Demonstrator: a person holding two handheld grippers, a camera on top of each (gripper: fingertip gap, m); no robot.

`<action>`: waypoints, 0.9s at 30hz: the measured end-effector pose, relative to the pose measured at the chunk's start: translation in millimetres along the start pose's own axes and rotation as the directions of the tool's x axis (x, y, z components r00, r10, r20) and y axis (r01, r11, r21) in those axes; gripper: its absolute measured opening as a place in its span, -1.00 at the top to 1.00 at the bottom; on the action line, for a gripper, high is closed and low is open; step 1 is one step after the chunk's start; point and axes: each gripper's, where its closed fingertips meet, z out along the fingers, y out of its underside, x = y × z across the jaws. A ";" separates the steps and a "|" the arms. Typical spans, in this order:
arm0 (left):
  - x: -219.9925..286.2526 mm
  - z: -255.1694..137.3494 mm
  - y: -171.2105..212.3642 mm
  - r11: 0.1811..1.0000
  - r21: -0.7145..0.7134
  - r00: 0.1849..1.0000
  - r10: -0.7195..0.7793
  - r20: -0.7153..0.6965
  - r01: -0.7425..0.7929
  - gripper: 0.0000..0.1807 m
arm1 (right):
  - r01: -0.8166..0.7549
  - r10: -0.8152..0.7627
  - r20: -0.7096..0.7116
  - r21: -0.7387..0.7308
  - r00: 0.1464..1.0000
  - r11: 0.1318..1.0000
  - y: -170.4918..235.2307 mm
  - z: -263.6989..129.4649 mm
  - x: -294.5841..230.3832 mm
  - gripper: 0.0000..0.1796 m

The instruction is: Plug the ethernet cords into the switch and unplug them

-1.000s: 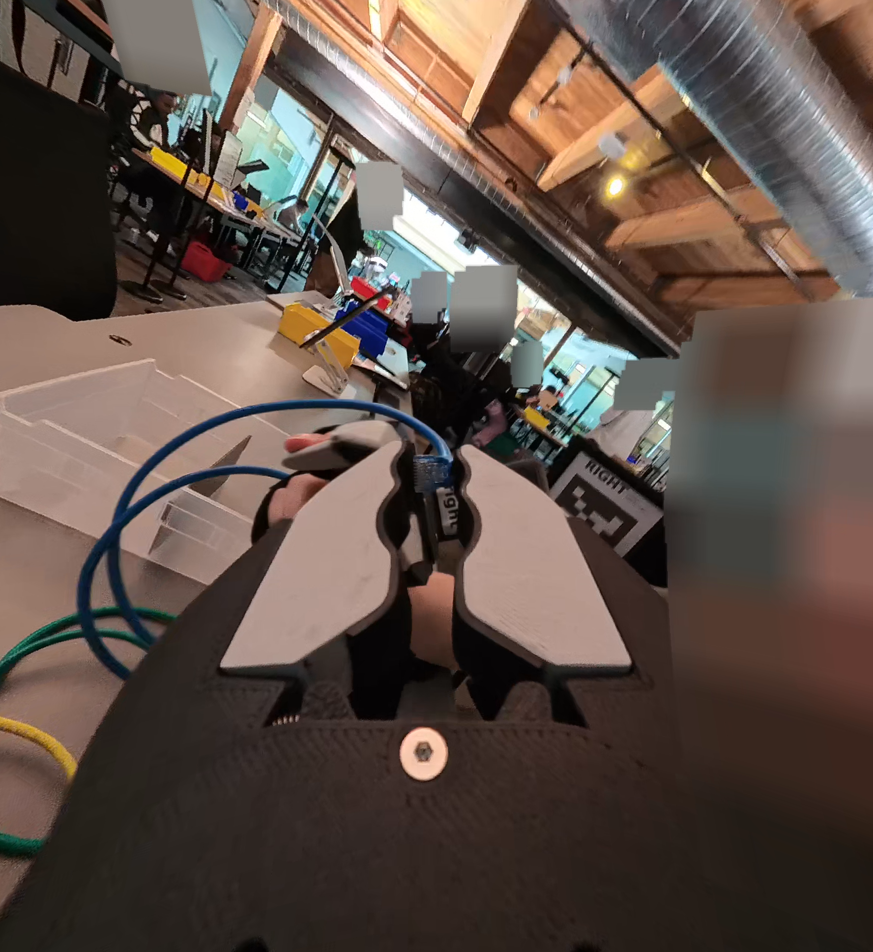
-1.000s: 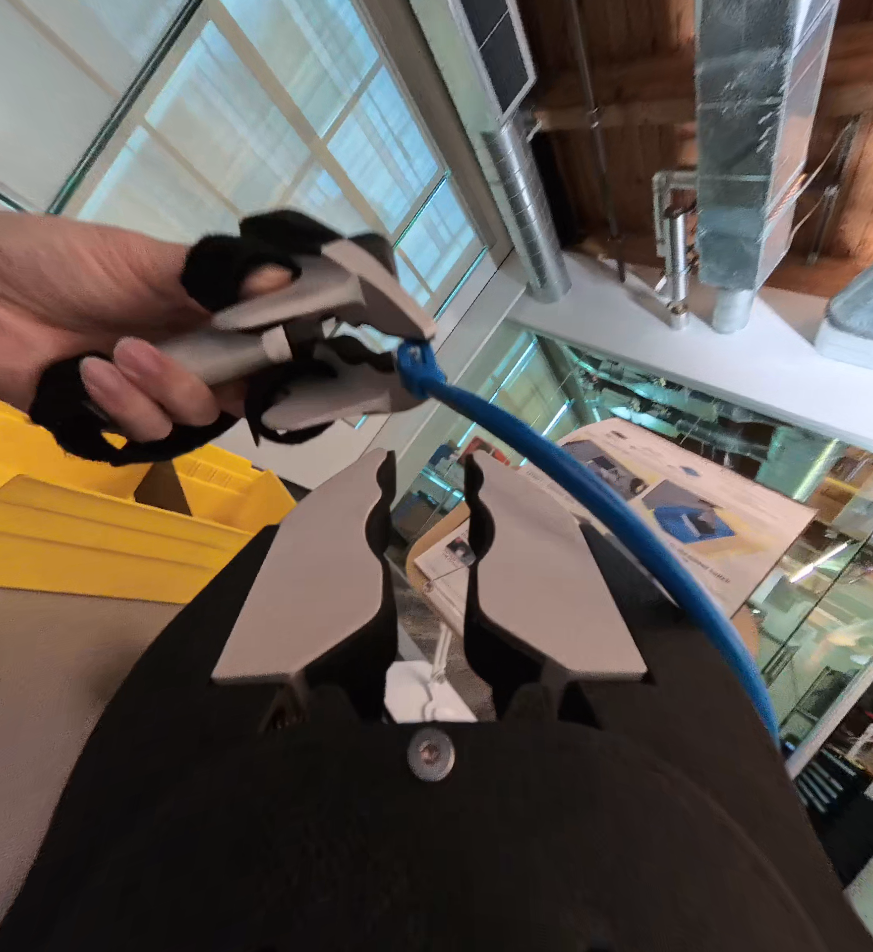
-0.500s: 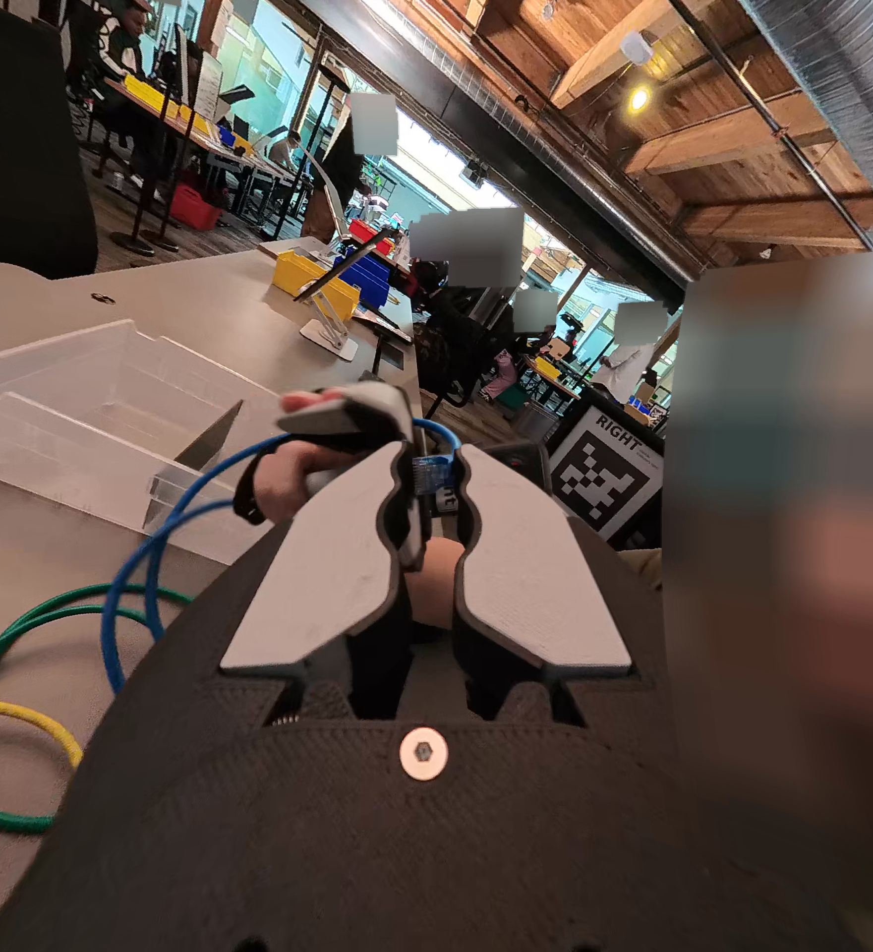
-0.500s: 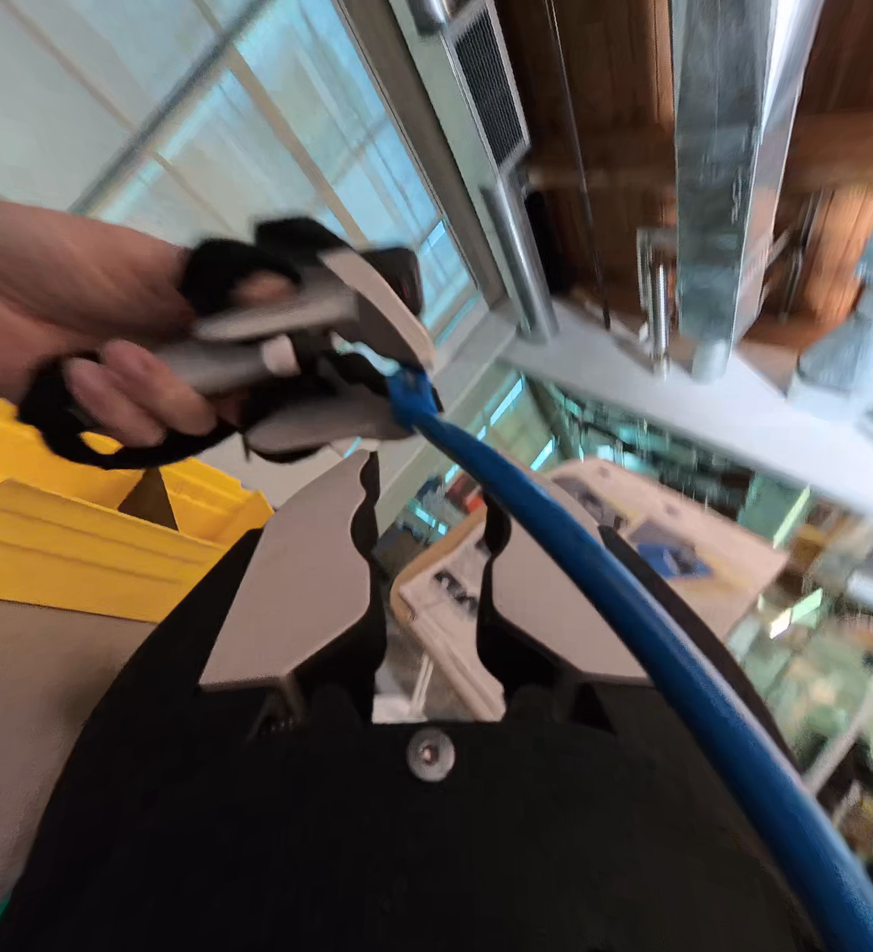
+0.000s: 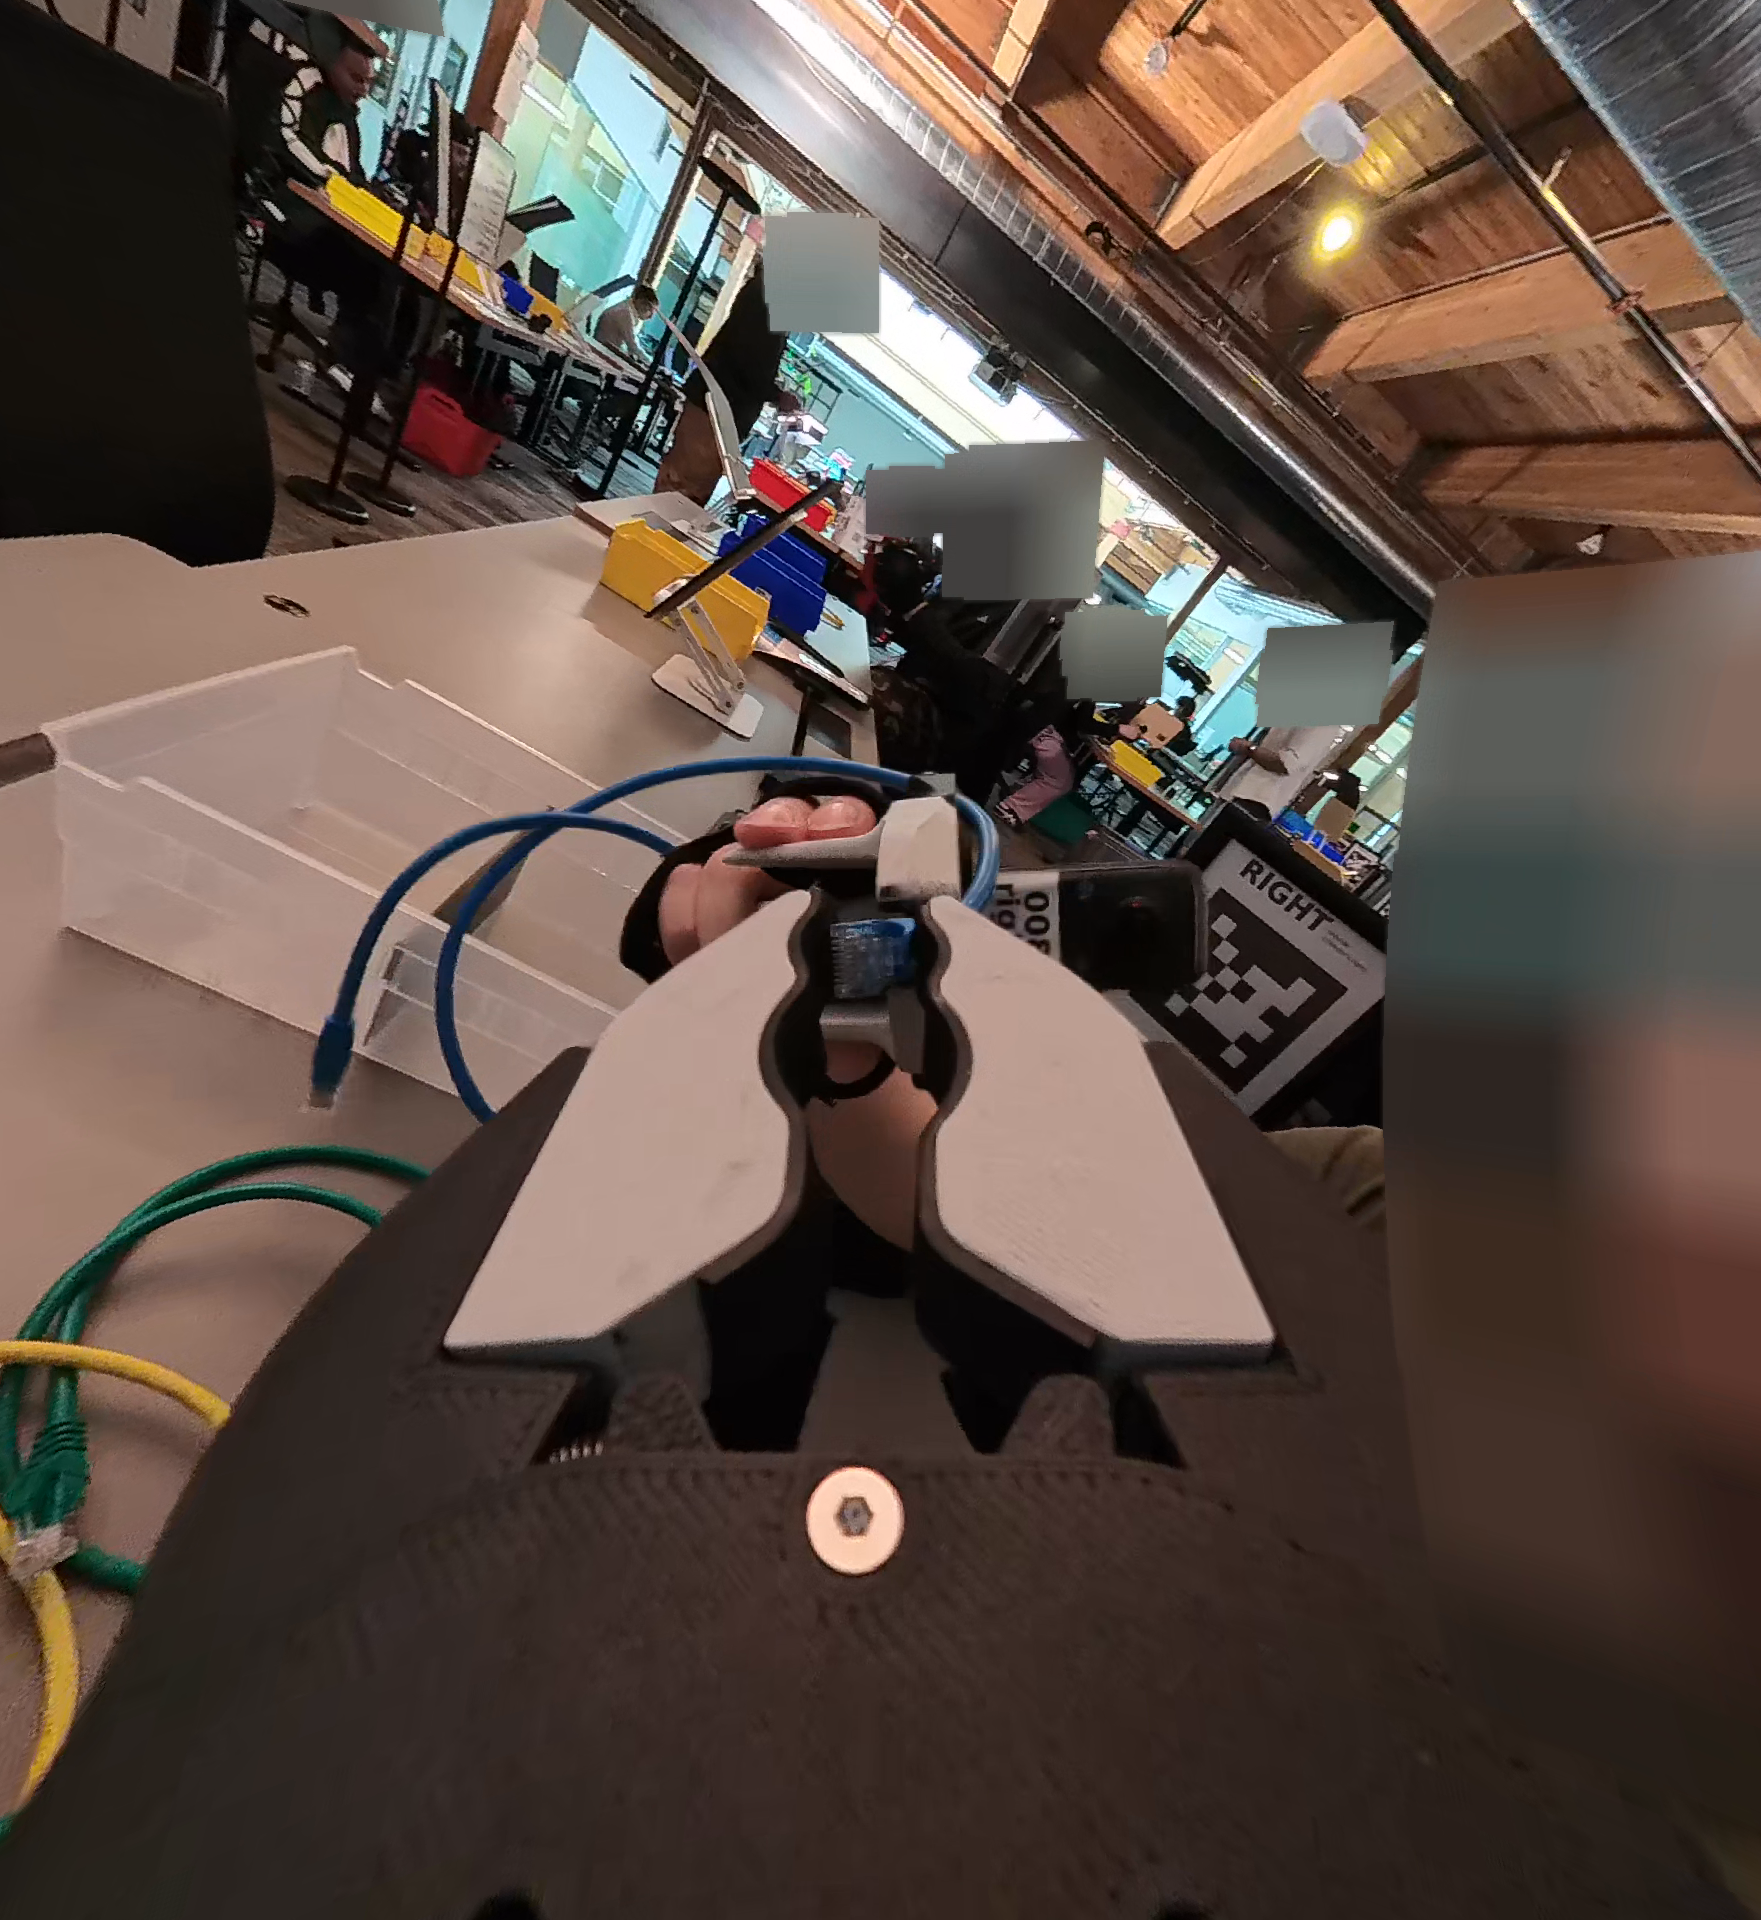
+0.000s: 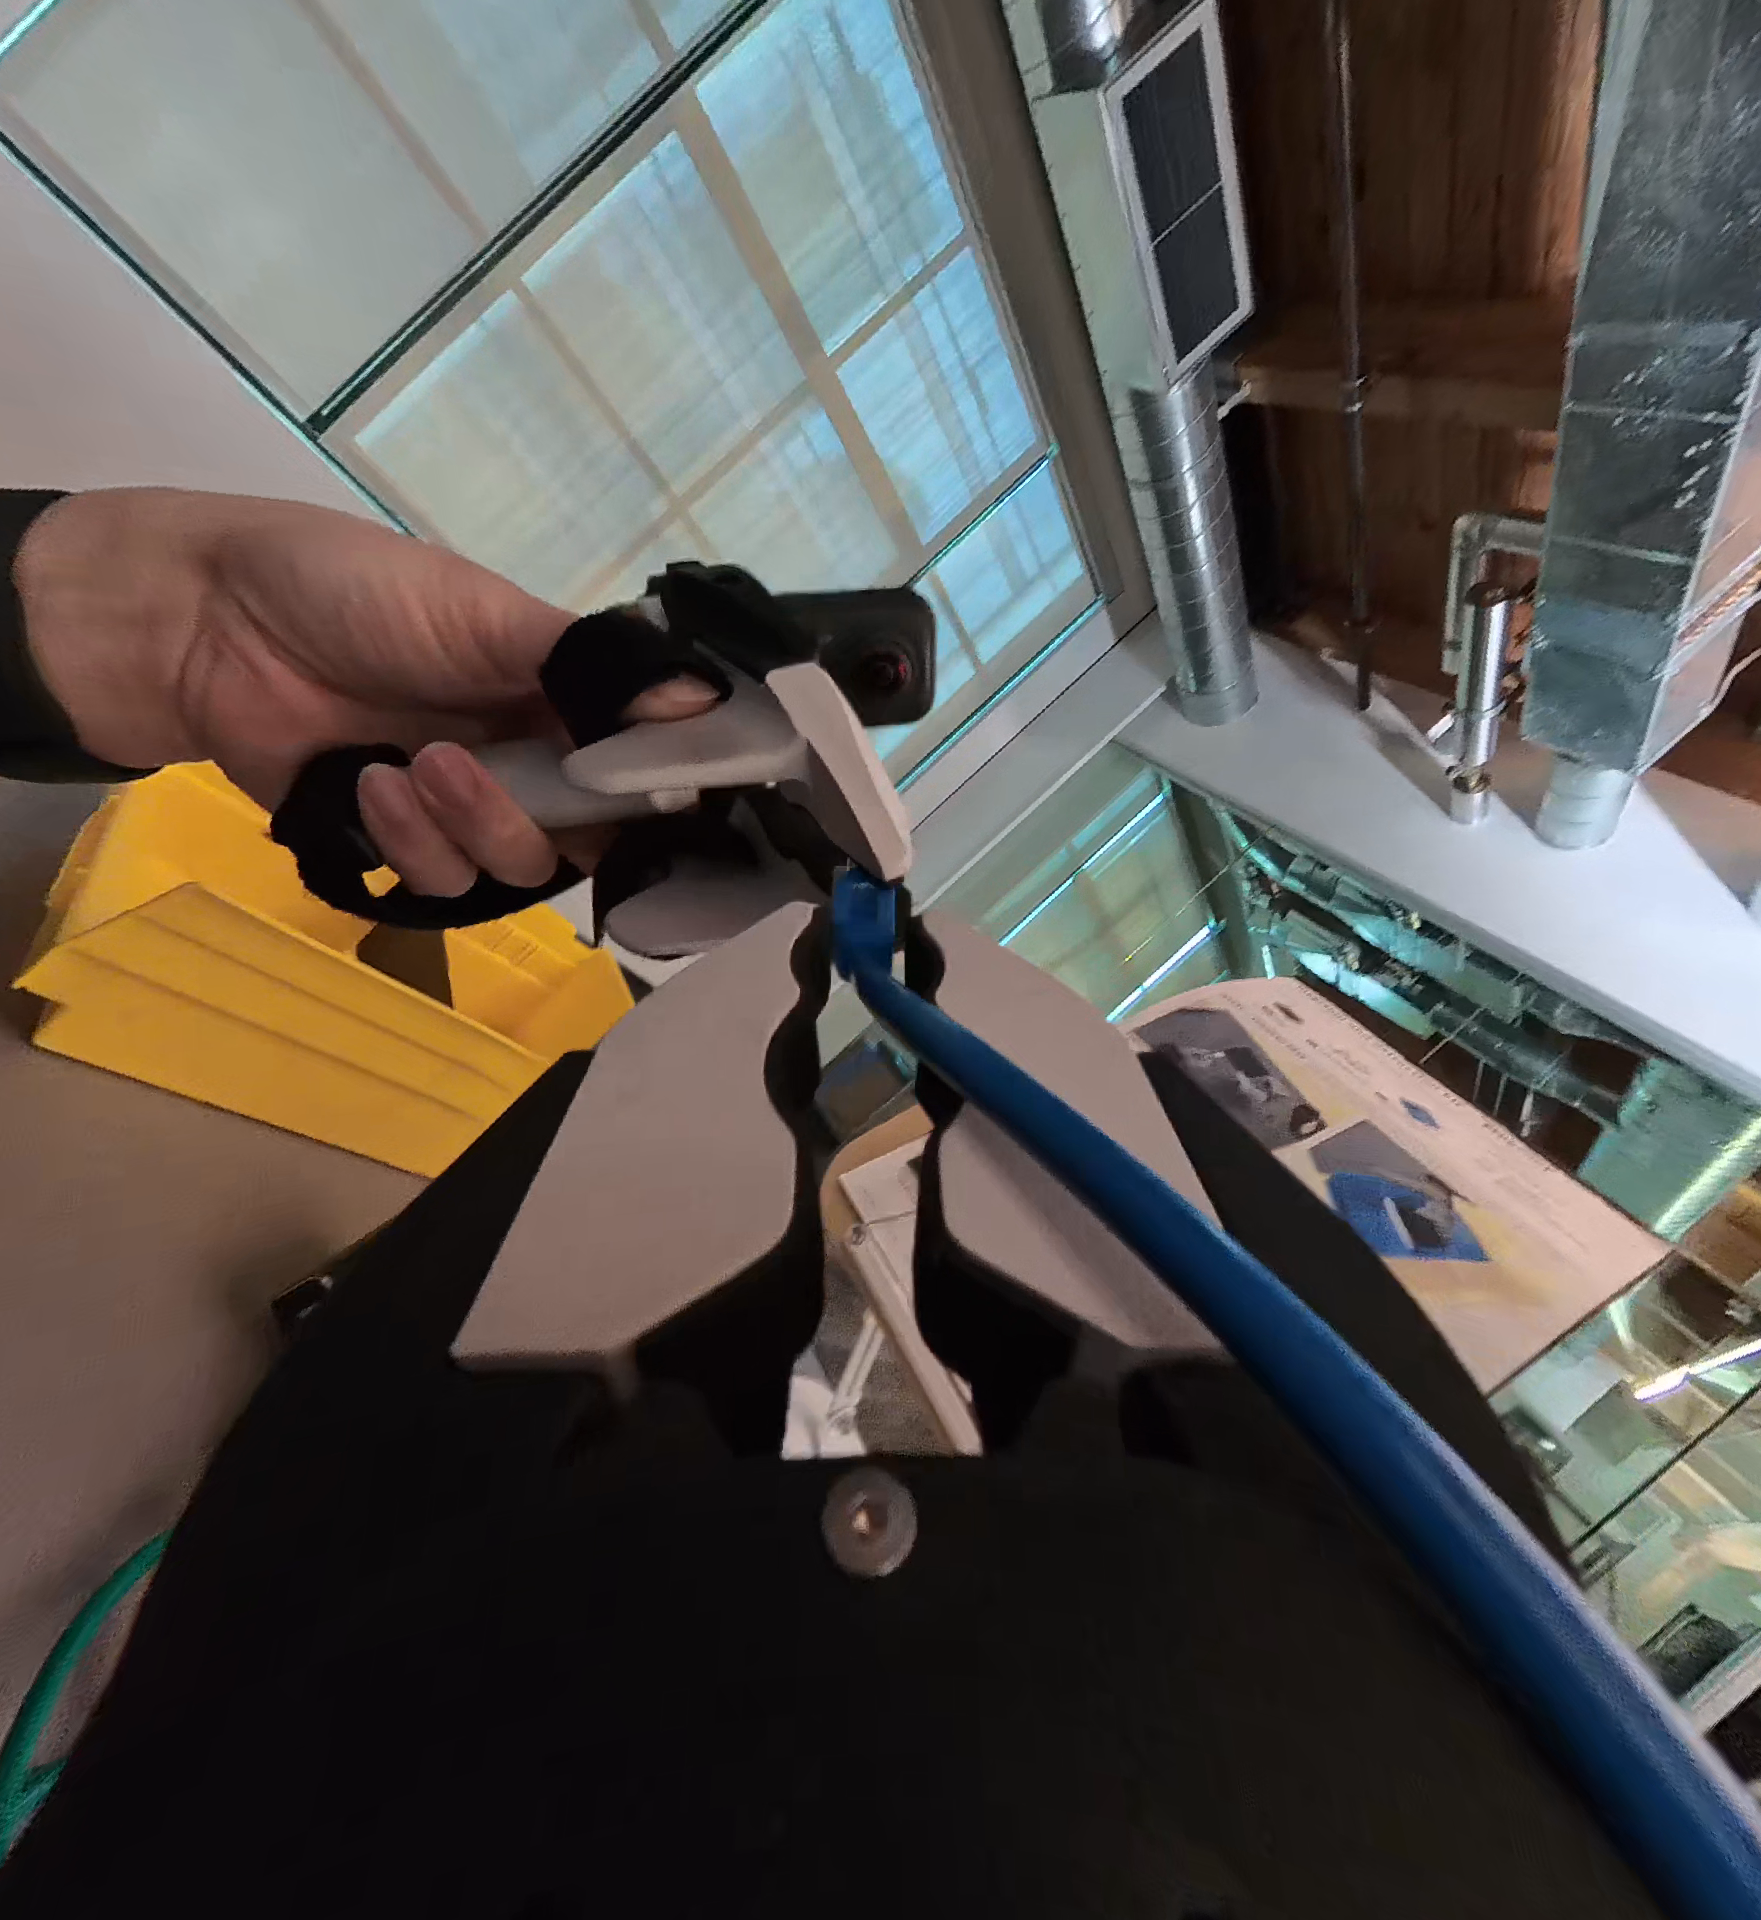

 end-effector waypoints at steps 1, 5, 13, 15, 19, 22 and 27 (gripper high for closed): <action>-0.6 -0.5 -0.2 1.000 0.000 1.000 0.005 0.006 -0.005 0.85 | -0.013 0.013 0.010 -0.014 1.000 1.000 1.9 0.5 -0.7 0.86; -0.9 -1.3 -0.3 1.000 -0.003 1.000 0.007 0.011 -0.007 0.85 | -0.069 0.071 0.051 -0.049 0.996 0.996 6.6 1.4 -1.6 0.87; -5.3 -1.3 0.7 1.000 -0.011 1.000 -0.014 0.005 0.015 0.84 | -0.068 0.075 0.065 -0.101 0.995 0.993 11.1 1.6 -3.3 0.88; -6.5 -0.9 1.4 1.000 -0.021 1.000 -0.006 0.010 0.006 0.83 | -0.058 0.065 0.065 -0.107 0.996 0.993 11.5 1.0 -3.4 0.88; -14.4 -5.6 1.5 0.995 -0.061 0.993 0.079 0.093 -0.074 0.64 | -0.022 0.029 0.052 -0.127 0.998 0.992 12.0 -0.4 -0.7 0.88; -33.3 -31.0 1.5 0.970 -0.165 0.937 0.218 0.274 -0.177 0.51 | -0.028 0.033 0.037 -0.139 0.999 0.990 13.9 -4.2 7.7 0.88; -111.0 -112.5 31.8 0.866 -0.493 0.584 0.442 0.681 -0.082 0.12 | -0.042 0.049 0.033 -0.179 0.998 0.983 22.7 -11.4 19.1 0.88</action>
